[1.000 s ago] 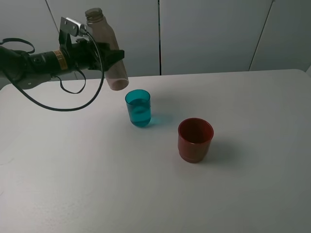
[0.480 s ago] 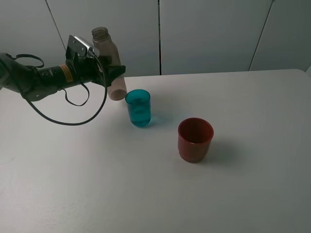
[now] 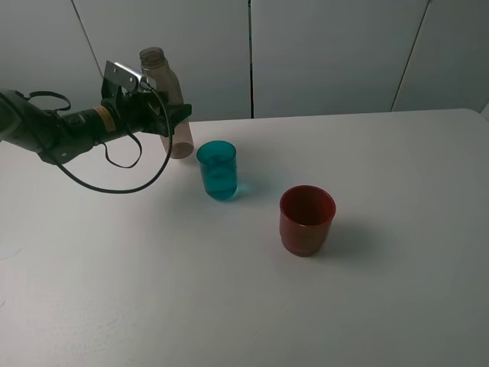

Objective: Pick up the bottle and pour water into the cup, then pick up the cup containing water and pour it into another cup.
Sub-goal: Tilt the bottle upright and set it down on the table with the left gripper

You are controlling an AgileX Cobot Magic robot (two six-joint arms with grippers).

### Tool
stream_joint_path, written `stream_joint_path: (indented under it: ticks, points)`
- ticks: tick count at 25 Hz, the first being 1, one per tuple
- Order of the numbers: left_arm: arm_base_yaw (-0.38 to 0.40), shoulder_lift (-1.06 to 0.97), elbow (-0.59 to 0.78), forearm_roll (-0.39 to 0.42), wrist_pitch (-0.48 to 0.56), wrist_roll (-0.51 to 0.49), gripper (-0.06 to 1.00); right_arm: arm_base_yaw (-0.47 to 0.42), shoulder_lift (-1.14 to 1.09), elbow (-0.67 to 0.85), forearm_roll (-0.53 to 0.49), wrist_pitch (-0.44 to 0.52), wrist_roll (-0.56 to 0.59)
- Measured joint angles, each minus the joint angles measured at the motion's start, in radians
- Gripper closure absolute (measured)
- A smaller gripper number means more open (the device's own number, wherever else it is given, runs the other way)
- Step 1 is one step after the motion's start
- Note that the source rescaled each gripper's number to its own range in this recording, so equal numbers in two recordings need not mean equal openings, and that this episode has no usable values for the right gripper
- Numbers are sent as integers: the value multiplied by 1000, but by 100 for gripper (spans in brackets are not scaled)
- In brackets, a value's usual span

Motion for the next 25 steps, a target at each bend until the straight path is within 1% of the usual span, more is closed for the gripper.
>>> stream_joint_path:
  ticks: [18,25]
  points:
    - [0,33,0,-24,4,13,94,0,0,0,0,0,0]
    - [0,35,0,-18,6,49,94,0,0,0,0,0,0]
